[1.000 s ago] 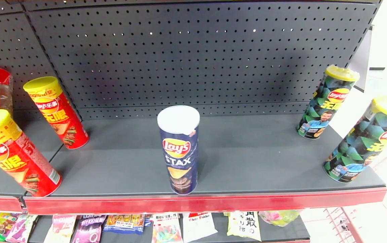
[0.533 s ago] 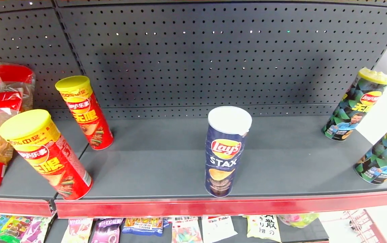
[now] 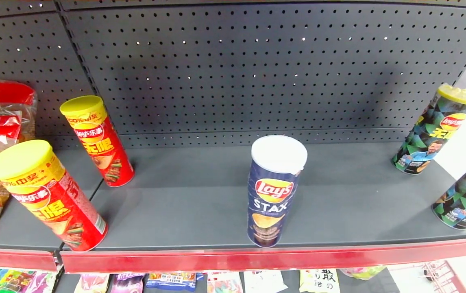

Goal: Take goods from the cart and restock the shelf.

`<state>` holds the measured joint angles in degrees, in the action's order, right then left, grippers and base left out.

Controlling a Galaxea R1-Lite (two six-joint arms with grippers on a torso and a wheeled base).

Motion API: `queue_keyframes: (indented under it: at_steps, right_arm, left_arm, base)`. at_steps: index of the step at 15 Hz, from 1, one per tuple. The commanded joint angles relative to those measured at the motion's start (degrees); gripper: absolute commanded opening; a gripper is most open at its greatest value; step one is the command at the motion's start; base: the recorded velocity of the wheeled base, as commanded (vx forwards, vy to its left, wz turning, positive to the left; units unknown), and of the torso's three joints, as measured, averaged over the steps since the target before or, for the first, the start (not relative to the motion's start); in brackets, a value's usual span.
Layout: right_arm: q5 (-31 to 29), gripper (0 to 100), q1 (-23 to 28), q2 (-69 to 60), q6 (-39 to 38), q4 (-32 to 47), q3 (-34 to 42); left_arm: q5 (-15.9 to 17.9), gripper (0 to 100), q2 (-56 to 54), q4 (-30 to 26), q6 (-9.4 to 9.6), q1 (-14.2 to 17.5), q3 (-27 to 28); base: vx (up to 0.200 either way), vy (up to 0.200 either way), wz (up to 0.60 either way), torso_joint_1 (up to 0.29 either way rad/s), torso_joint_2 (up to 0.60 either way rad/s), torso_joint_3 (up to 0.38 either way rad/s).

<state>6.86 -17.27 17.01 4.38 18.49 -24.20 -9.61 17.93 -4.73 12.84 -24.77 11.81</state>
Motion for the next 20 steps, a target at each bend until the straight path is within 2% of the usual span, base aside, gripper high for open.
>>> queue_keyframes:
  at_steps: [1, 5, 9, 10, 11, 13, 15, 16, 18, 19, 20]
  right_arm:
    - [0.26, 0, -0.13, 2.24, 0.19, -0.12, -0.67]
    - [3.95, 0, -2.33, 20.44, 0.37, -11.99, -8.76]
    - [5.53, 0, -4.43, 37.66, 0.98, -18.32, -17.2]
    - [7.29, 0, -4.52, 44.43, 0.9, -22.62, -19.83]
    - [7.9, 0, -4.52, 46.28, 0.9, -24.21, -20.36]
    - [10.45, 0, -4.43, 56.12, 0.9, -33.17, -21.68]
    - [11.33, 0, -4.43, 59.37, 0.9, -35.63, -22.38]
    - [11.77, 0, -4.35, 66.67, 0.98, -39.94, -26.08]
    - [11.95, 0, -4.43, 71.76, 0.98, -40.82, -30.21]
    - [12.65, 0, -4.43, 74.22, 1.16, -40.82, -32.23]
    - [13.18, 0, -4.35, 75.63, 1.25, -40.91, -33.28]
  left_arm:
    - [0.03, 100, -0.53, -0.02, 0.0, -0.01, -0.65]
    - [0.55, 100, -1.5, -0.02, 0.52, -0.37, -2.67]
    - [1.61, 100, -0.27, 0.07, 0.61, -0.37, -2.5]
    - [1.61, 100, 0.52, 0.25, 0.61, -0.28, -1.97]
    - [1.61, 100, 0.7, 0.34, 0.61, -0.28, -1.79]
    - [0.38, 100, 3.86, 0.25, 0.52, 0.25, 0.14]
    - [0.47, 100, 5.45, 0.25, 0.43, 0.16, 1.2]
    - [0.91, 100, 10.37, 0.25, -0.09, 0.16, 3.74]
    - [2.66, 100, 14.24, 0.25, -2.55, 0.07, 6.03]
    - [4.6, 100, 15.2, 0.25, -3.61, 0.07, 6.82]
    - [5.65, 100, 15.64, 0.16, -3.61, 0.07, 6.91]
  base:
    - [0.0, 0.0, 0.0, 0.0, 0.0, 0.0]
    - [0.0, 0.0, 0.0, 0.0, 0.0, 0.0]
    - [0.0, 0.0, 0.0, 0.0, 0.0, 0.0]
    - [0.0, 0.0, 0.0, 0.0, 0.0, 0.0]
    - [0.0, 0.0, 0.0, 0.0, 0.0, 0.0]
    - [0.0, 0.0, 0.0, 0.0, 0.0, 0.0]
    - [0.0, 0.0, 0.0, 0.0, 0.0, 0.0]
    - [0.0, 0.0, 0.0, 0.0, 0.0, 0.0]
    - [0.0, 0.0, 0.0, 0.0, 0.0, 0.0]
    - [0.0, 0.0, 0.0, 0.0, 0.0, 0.0]
    - [0.0, 0.0, 0.0, 0.0, 0.0, 0.0]
